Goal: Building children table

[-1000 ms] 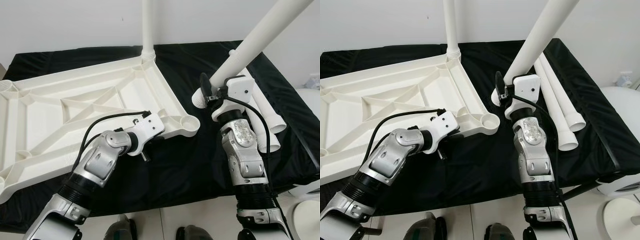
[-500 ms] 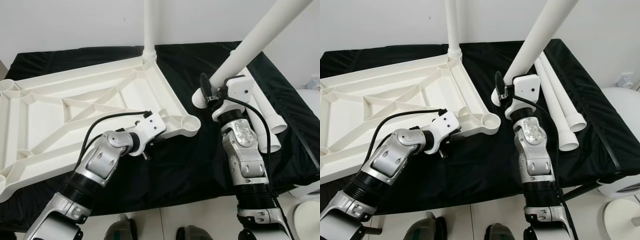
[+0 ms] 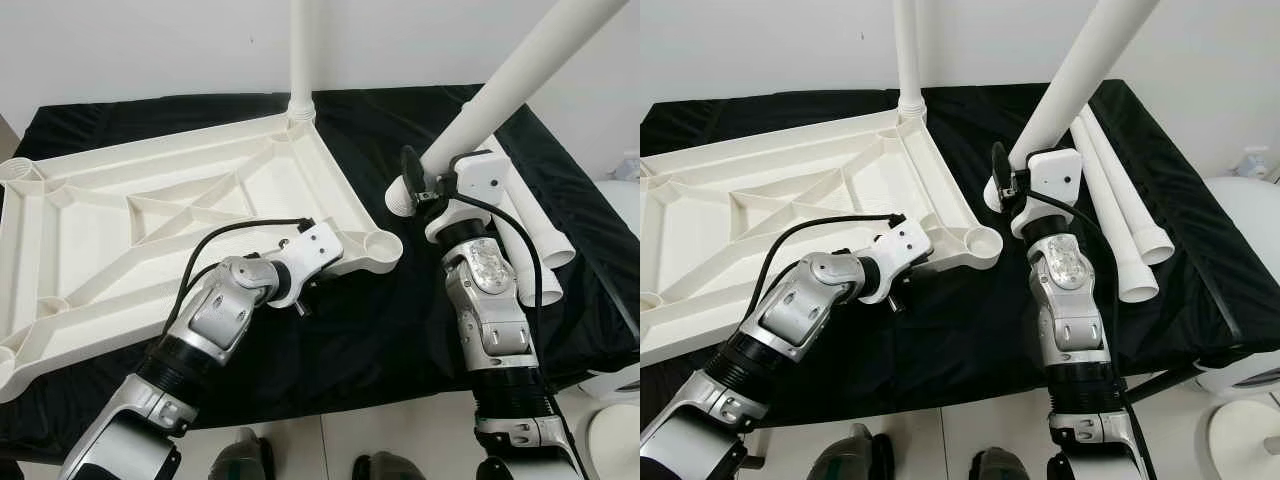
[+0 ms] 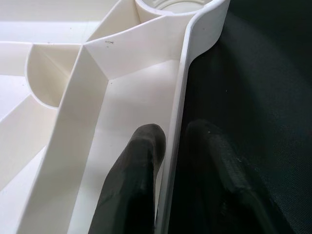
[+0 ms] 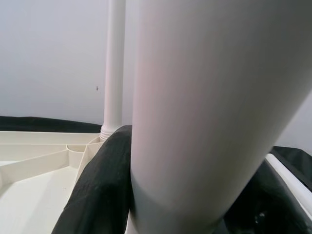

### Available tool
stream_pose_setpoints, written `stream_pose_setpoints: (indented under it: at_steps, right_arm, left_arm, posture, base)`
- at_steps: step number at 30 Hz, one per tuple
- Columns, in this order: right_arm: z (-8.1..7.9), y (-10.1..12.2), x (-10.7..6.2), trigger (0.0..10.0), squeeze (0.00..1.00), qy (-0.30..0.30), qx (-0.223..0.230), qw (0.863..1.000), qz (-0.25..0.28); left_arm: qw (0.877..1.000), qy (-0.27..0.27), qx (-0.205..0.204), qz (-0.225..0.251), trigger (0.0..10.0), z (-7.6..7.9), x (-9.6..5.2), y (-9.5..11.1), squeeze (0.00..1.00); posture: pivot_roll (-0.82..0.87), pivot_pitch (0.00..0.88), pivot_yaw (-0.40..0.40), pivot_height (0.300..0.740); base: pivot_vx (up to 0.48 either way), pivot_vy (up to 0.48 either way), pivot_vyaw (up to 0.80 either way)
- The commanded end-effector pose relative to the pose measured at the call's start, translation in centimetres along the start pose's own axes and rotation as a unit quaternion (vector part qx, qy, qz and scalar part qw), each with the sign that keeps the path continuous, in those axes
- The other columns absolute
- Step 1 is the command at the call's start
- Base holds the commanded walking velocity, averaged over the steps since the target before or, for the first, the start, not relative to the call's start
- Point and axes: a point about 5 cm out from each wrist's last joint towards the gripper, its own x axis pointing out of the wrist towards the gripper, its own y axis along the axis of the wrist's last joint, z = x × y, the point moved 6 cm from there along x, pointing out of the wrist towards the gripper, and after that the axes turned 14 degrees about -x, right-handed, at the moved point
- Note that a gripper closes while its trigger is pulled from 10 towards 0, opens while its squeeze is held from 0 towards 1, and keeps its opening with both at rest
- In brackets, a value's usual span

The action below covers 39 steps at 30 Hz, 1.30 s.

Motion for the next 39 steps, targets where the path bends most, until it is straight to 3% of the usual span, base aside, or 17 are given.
stream_pose_setpoints:
  at_steps: [1,2,3,4,5,6,8,9,10,13,14,15,16,18,19,39]
  right_arm:
    - [0.1,0.5,0.1,10.0,0.0,-0.002,0.001,1.0,0.006]
    - [0.1,0.4,0.1,10.0,0.0,-0.002,0.001,1.0,0.005]
    - [0.1,0.4,0.1,10.0,0.0,-0.002,0.001,1.0,0.005]
    - [0.1,0.4,0.1,10.0,0.0,-0.001,0.001,1.0,0.005]
    - [0.1,0.4,0.1,10.0,0.0,-0.001,0.001,1.0,0.005]
    - [0.1,0.4,0.1,10.0,0.0,0.0,0.001,1.0,0.004]
    - [0.0,0.4,0.2,10.0,0.0,0.002,0.002,1.0,0.004]
    - [0.0,0.4,0.2,10.0,0.0,0.004,0.003,1.0,0.004]
    - [0.0,0.4,0.3,10.0,0.0,0.006,0.003,1.0,0.004]
    - [0.0,0.5,0.4,10.0,0.0,0.009,0.003,1.0,0.005]
    - [0.0,0.5,0.4,10.0,0.0,0.01,0.003,1.0,0.005]
    - [-0.1,0.5,0.4,10.0,0.0,0.013,0.004,1.0,0.005]
    - [-0.2,0.4,0.4,10.0,0.0,0.017,0.006,1.0,0.003]
    - [-0.2,0.4,0.4,10.0,0.0,0.017,0.006,1.0,0.003]
    - [-0.4,0.3,0.4,10.0,0.0,0.024,0.01,1.0,0.0]
    - [-3.0,-1.8,-0.4,10.0,0.0,0.122,0.027,0.991,-0.056]
  left_arm:
    - [0.999,-0.004,-0.016,-0.033,7.3,0.4,0.4,-2.2,0.0]
    - [0.999,-0.005,-0.016,-0.032,6.4,0.5,0.4,-2.2,0.0]
    - [0.999,-0.005,-0.016,-0.032,6.4,0.5,0.4,-2.2,0.0]
    - [0.999,-0.012,-0.013,-0.033,0.2,0.7,0.3,-2.3,0.0]
    - [0.999,-0.012,-0.013,-0.033,0.2,0.7,0.3,-2.3,0.0]
    - [0.999,-0.017,-0.011,-0.035,3.0,0.9,0.2,-2.4,0.0]
    - [0.999,-0.024,-0.002,-0.037,3.2,1.1,0.2,-2.5,0.0]
    - [0.999,-0.026,0.003,-0.041,7.5,1.2,0.2,-2.7,0.0]
    - [0.999,-0.024,0.004,-0.044,10.0,1.1,0.2,-2.8,0.0]
    - [0.999,-0.024,-0.001,-0.045,10.0,1.1,0.2,-3.0,0.0]
    - [0.999,-0.026,0.0,-0.043,9.5,1.2,0.2,-3.0,0.0]
    - [0.999,-0.023,-0.001,-0.043,5.9,1.1,0.2,-3.0,0.0]
    - [0.999,-0.022,0.002,-0.044,8.8,1.1,0.2,-3.2,0.0]
    - [0.999,-0.022,0.002,-0.044,8.8,1.1,0.2,-3.2,0.0]
    - [0.999,-0.022,0.008,-0.047,10.0,1.2,0.2,-3.4,0.0]
    - [0.999,0.004,-0.004,-0.04,10.0,0.6,0.5,-3.0,0.0]
  posture:
    - [-0.04,0.074,0.02,0.74]
    - [-0.04,0.076,0.017,0.74]
    - [-0.04,0.076,0.017,0.74]
    - [-0.04,0.077,0.016,0.74]
    - [-0.04,0.077,0.016,0.74]
    - [-0.04,0.077,0.014,0.74]
    - [-0.04,0.078,0.012,0.74]
    - [-0.04,0.078,0.009,0.74]
    - [-0.04,0.08,0.006,0.74]
    - [-0.04,0.082,0.003,0.74]
    - [-0.04,0.082,0.001,0.74]
    - [-0.04,0.084,-0.003,0.74]
    - [-0.04,0.086,-0.007,0.74]
    - [-0.04,0.086,-0.007,0.74]
    - [-0.04,0.088,-0.012,0.74]
    - [-0.04,0.077,-0.017,0.74]
  base:
    - [0.0,0.0,0.0]
    - [0.0,0.0,0.0]
    - [0.0,0.0,0.0]
    - [0.0,0.0,0.0]
    - [0.0,0.0,0.0]
    - [0.0,0.0,0.0]
    - [0.0,0.0,0.0]
    - [0.0,0.0,0.0]
    - [0.0,0.0,0.0]
    - [0.0,0.0,0.0]
    - [0.0,0.0,0.0]
    - [0.0,0.0,0.0]
    - [0.0,0.0,0.0]
    - [0.0,0.0,0.0]
    - [0.0,0.0,0.0]
    - [0.0,0.0,0.0]
